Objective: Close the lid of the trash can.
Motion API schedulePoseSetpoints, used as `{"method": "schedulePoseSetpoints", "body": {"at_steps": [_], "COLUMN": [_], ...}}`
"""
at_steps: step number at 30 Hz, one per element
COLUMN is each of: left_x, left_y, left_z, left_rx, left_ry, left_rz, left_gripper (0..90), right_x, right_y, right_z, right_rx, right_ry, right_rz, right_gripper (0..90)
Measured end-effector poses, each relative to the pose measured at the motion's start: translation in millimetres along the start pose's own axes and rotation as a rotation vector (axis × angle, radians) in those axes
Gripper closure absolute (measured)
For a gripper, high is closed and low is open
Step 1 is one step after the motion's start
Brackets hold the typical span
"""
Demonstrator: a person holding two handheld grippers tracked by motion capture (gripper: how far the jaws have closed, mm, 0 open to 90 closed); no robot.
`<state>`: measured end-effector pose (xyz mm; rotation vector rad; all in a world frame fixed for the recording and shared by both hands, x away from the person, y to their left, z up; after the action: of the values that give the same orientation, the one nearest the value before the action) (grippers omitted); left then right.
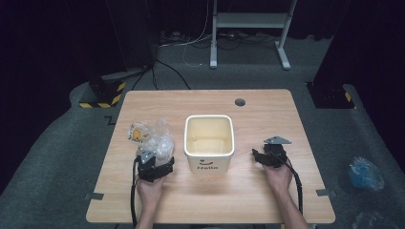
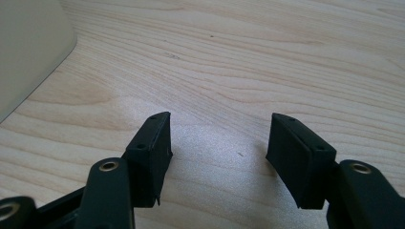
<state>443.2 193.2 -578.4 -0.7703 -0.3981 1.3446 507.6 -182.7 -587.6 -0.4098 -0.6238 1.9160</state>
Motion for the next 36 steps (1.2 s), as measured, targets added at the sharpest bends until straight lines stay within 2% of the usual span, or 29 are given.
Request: {"method": "schedulePoseSetpoints", "body": {"at_steps": [31, 36], "left_x": [-1.4, -1.5], "left_y": [0.3, 0.2], "left_z": [0.2, 0.3], "left_rx": [-0.001, -0.004], "left_ry": [0.0, 0.002], "left_rz": [-0.002, 0.002], "left_gripper": [17.3, 17.3], "right_x": [2.0, 1.3], "right_y": [-0.2, -0.2], "right_z": [-2.1, -2.7], "right_rx": [-0.005, -0.007], "right_ry": [0.005, 0.007], "right_rz": [0.009, 0.002], "right_gripper": [40.0, 37.2]}}
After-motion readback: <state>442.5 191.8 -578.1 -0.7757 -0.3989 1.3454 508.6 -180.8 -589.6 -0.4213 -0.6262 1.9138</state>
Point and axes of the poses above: each handheld gripper's, and its own axes: z roughly backward along the jaws, y roughly out of its underside, x roughly to its left, the point moved 10 cm from there along -z, roughly forward along the jaws, and after that the axes turned 12 degrees about x, right-handed, at the moved point
